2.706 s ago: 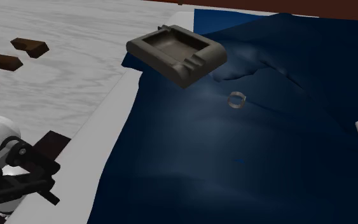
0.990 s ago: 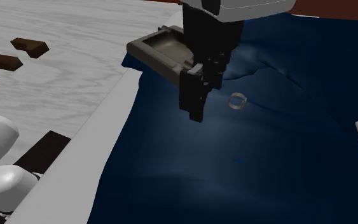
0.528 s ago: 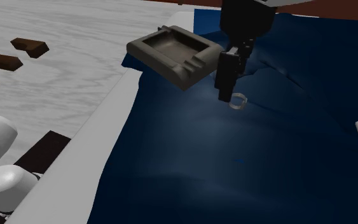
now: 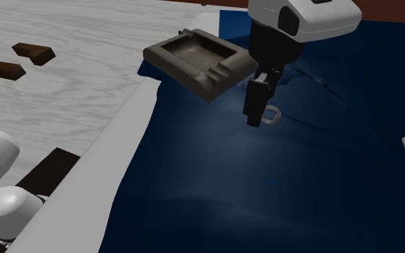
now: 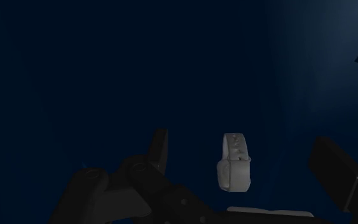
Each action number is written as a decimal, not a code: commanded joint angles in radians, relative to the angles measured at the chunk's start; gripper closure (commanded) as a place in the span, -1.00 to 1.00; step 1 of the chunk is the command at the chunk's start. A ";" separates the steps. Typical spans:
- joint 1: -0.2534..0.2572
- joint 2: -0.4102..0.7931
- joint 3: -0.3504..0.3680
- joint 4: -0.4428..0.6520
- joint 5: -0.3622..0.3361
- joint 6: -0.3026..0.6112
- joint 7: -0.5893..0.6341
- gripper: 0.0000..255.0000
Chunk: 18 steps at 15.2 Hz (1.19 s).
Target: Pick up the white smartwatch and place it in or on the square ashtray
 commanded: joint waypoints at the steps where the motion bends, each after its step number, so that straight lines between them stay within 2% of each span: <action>1: 0.000 -0.002 0.000 -0.005 0.001 0.004 0.000 -1.00; 5: 0.000 -0.001 0.000 -0.005 0.001 0.004 0.000 -1.00; 6: 0.000 -0.001 0.000 -0.005 0.001 0.004 0.000 1.00; 15: 0.000 -0.002 0.000 -0.005 0.001 0.004 0.000 1.00; 18: 0.004 0.009 0.001 0.048 -0.004 -0.040 0.001 1.00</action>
